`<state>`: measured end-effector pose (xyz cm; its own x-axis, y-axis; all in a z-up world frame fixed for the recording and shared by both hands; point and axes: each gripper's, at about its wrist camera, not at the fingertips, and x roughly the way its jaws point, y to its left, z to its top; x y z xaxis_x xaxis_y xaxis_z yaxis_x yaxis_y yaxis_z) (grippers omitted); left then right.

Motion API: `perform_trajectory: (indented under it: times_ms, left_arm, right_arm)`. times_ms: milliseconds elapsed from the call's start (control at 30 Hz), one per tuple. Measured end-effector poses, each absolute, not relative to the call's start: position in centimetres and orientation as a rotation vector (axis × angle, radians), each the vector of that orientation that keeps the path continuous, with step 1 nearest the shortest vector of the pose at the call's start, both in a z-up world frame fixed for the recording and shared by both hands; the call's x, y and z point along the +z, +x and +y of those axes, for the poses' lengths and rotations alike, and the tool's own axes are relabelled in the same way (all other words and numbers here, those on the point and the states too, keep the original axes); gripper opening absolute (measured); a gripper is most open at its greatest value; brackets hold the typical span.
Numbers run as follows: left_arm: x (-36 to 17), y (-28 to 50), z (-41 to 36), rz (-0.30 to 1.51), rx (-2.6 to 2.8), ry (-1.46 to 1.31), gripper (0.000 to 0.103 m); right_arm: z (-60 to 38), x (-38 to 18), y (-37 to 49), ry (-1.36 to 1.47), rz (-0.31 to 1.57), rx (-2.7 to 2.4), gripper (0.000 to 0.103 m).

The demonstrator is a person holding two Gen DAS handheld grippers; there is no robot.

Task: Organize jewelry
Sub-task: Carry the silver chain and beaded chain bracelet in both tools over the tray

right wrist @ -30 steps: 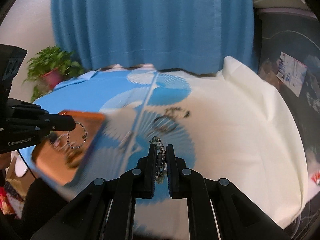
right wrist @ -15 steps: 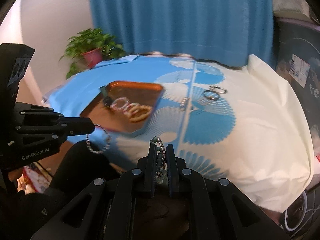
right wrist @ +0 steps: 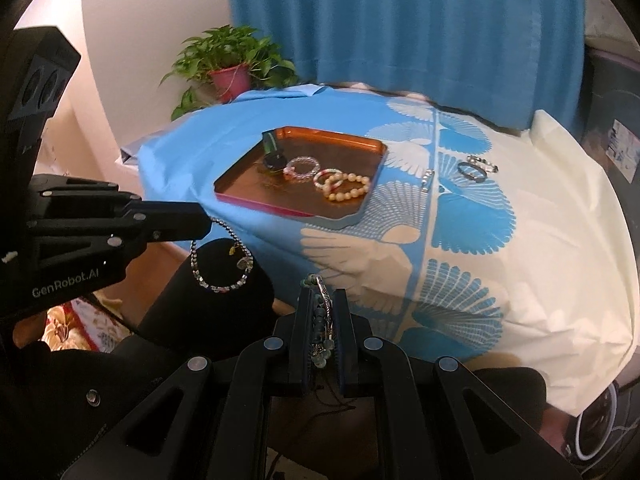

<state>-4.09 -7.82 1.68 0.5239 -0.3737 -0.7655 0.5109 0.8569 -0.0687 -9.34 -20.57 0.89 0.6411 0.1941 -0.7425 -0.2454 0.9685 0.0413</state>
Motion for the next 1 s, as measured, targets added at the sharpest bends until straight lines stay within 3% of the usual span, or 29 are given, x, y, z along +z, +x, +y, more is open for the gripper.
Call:
perform_trajectory:
  times_ms: [500, 1000]
  left_arm:
    - [1.8, -1.8, -6.7, 0.874, -0.516, 0.143, 0.001]
    - [3.5, 7.6, -6.5, 0.826, -0.468, 0.12, 0.001]
  right_arm:
    - [-20.3, -0.2, -7.3, -0.07, 0.878, 0.26, 0.01]
    - [-20.0, 0.1, 1.1, -0.073, 0.859, 0.258, 0.01]
